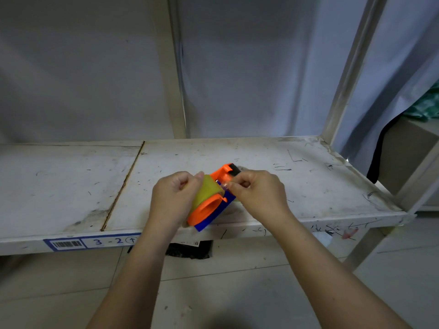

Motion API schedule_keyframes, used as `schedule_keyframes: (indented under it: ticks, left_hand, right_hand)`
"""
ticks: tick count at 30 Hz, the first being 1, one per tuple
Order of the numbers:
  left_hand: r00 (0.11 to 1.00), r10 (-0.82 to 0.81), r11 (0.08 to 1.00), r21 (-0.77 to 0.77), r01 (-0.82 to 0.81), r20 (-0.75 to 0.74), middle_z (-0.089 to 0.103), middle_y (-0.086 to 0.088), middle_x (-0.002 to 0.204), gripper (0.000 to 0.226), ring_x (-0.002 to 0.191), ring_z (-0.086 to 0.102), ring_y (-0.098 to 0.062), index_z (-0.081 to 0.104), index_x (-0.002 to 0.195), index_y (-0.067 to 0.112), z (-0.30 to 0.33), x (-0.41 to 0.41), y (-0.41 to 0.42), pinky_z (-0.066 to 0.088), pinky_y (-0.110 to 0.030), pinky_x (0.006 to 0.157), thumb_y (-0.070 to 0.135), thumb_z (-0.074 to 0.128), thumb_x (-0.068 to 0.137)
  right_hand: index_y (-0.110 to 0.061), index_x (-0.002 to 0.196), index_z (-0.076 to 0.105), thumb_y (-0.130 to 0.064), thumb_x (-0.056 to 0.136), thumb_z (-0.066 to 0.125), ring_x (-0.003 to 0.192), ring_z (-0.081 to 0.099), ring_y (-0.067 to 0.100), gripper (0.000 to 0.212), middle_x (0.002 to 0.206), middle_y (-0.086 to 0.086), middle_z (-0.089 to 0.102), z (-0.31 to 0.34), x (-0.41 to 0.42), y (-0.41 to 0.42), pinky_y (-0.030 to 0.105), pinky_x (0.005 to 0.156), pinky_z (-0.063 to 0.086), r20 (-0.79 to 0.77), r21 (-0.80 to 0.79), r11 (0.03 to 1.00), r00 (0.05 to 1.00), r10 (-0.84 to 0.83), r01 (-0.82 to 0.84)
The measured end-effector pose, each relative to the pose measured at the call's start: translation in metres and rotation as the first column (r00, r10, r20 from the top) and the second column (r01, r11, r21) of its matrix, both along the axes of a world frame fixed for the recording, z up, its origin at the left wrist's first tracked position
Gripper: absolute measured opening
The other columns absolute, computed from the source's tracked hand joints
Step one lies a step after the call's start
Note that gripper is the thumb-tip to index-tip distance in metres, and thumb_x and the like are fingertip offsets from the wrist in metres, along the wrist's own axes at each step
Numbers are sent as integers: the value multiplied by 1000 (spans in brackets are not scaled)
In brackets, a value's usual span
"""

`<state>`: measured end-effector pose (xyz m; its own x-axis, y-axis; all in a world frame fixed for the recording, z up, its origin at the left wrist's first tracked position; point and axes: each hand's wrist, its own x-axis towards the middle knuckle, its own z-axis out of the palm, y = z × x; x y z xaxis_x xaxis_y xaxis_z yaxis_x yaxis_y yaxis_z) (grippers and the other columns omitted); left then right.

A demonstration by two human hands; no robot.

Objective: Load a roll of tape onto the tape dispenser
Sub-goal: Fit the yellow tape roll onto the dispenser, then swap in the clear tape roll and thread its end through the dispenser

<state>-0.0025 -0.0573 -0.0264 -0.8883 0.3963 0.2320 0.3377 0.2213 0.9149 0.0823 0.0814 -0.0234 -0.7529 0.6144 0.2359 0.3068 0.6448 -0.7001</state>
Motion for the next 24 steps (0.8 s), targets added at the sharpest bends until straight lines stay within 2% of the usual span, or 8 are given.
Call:
schedule_keyframes:
  ticks: [2,5,9,11,13,15,17,24]
  left_hand:
    - [995,9,991,-135,-22,-95,65,4,72,33,73,59,-17,67,68,20,-2,-9,-2,48,-36,63,48,58,84]
    - [966,-38,936,-347,-56,-257,68,3,94,29,88,60,-18,72,94,21,-2,-19,-2,47,-33,74,42,52,90]
    - [891,-198,756,-643,-126,-409,58,-8,114,29,105,54,-27,63,113,12,0,-25,6,46,-40,87,17,40,96]
    - [866,-298,681,-725,-102,-401,56,-3,123,34,112,49,-24,58,119,14,4,-20,10,40,-43,97,24,42,91]
    - [857,-408,565,-824,-34,-315,54,0,122,47,117,45,-22,51,120,17,6,-15,14,28,-47,107,40,49,79]
    - [828,-484,391,-916,-84,-283,51,1,117,59,118,43,-22,47,118,18,7,-15,22,20,-53,111,53,56,71]
    - [801,-515,312,-937,-158,-307,52,0,112,63,115,45,-22,50,115,18,6,-21,30,21,-53,109,59,61,68]
    - [724,-546,387,-893,-230,-422,57,0,102,41,100,53,-21,57,104,18,-9,-30,37,36,-38,92,42,60,71]
  right_hand:
    - [-27,77,74,-31,83,59,72,63,17,17,71,-7,70,-9,-3,-5,27,60,46,90,77,997,996,-27,20]
    - [-26,80,74,-30,84,54,76,65,21,20,77,-3,73,-17,-7,-10,31,65,51,150,137,991,988,-30,9]
    - [-25,77,72,-29,84,52,72,62,19,21,65,-8,65,-21,-14,-6,28,60,46,172,78,997,985,0,-14]
    - [-24,72,69,-30,83,53,68,58,18,21,58,-8,58,-21,-17,-4,26,56,40,186,49,999,983,3,-13]
    - [-20,74,71,-30,81,53,69,60,20,22,66,-3,67,-20,-20,-4,28,57,42,186,43,999,983,9,-18]
    - [-21,77,73,-29,80,52,71,63,21,23,73,0,72,-20,-22,-3,29,61,47,171,36,999,985,19,-25]
    - [-21,74,73,-29,80,52,69,62,20,23,69,-1,70,-21,-24,-3,30,61,47,164,26,999,986,27,-32]
    - [-17,61,67,-32,79,55,58,59,21,27,57,2,63,-29,-30,-5,26,48,36,115,43,998,992,-47,43]
